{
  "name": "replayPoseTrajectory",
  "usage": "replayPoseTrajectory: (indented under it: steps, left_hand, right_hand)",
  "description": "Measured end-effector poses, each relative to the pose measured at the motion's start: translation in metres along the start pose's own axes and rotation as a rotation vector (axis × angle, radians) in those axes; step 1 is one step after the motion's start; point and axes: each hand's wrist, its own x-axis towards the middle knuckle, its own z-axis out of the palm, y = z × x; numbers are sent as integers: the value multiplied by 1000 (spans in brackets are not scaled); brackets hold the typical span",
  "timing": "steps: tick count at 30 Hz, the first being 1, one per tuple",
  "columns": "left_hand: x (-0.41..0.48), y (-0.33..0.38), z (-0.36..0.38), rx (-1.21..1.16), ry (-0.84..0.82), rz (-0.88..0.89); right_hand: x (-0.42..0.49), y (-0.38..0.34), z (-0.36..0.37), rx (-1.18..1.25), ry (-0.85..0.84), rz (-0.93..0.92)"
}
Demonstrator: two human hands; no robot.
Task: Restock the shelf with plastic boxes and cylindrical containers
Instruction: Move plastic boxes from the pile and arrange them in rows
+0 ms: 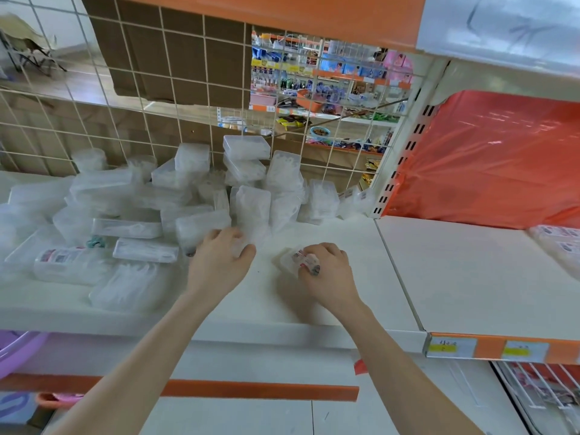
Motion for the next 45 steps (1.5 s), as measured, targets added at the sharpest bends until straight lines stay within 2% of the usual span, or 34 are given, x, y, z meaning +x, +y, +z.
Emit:
replayPoseTrajectory:
  steps: [3,5,8,12,15,18,23,25,29,32,37,41,43,45]
  left_hand:
    - [5,6,-13,-527,-129,-231]
    - [7,9,-20,-760,-235,-415]
    - [3,10,-24,-890,-361,-520]
    - [-1,11,-25,-912,-417,-506]
    - [-3,10,-23,-873,-456,-457]
    - [-5,9,-20,-842,-499,-395]
    - [-9,7,-13,-732,-453,-265]
    - [-12,4,-10,-597,-355,-132]
    - [-20,4,-9,-122,-192,258]
    - [-22,6,-5,99,-126,396]
    - [-21,4,1,217,-88,394]
    - [-23,-7,4,222,-85,262]
    - [-25,-15,4,268,-98,214]
    - [-26,-21,5,306,-119,175]
  right_hand:
    - [0,-9,-5,217,76,-39]
    - [-1,-15,-8,338,68,-52]
    - [-1,-23,-10,483,5,-39]
    - [-2,-28,-15,573,-72,-88]
    - [-3,-31,-18,597,-148,-131]
    - [-4,-32,-19,745,-192,-86]
    - [-4,-31,-19,873,-157,10]
    - [-4,-30,-20,890,-138,42]
    - [-3,-26,-18,919,-141,77]
    - [-3,-24,-16,904,-168,96]
    - [-3,-19,-11,822,-162,108]
    - [-1,-4,-10,636,15,151]
    - [-1,9,-11,442,80,131]
    - [-1,20,-9,223,50,104]
